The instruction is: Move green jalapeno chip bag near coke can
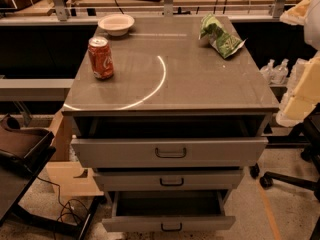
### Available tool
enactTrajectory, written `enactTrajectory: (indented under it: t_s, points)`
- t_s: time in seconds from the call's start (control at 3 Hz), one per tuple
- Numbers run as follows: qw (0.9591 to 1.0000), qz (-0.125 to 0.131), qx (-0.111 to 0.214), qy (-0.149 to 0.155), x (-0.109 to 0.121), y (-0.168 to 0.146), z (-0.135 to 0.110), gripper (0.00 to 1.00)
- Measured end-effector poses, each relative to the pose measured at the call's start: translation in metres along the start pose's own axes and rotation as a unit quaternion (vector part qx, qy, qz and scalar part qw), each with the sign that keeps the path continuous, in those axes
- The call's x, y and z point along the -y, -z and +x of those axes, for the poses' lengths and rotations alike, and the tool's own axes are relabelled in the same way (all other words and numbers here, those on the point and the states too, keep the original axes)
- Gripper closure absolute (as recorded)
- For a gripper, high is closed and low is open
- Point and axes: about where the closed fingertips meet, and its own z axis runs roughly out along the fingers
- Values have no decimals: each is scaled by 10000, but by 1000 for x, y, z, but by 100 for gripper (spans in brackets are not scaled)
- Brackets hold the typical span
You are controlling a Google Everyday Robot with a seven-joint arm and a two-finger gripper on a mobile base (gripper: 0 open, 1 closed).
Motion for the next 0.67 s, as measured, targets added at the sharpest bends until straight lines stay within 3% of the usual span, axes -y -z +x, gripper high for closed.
enactTrajectory:
  t_s: [0.33,0.67]
  points:
    - [10000,0,0,0,0,0,0,0]
    - [9990,258,289,-217,21,-11,-2,0]
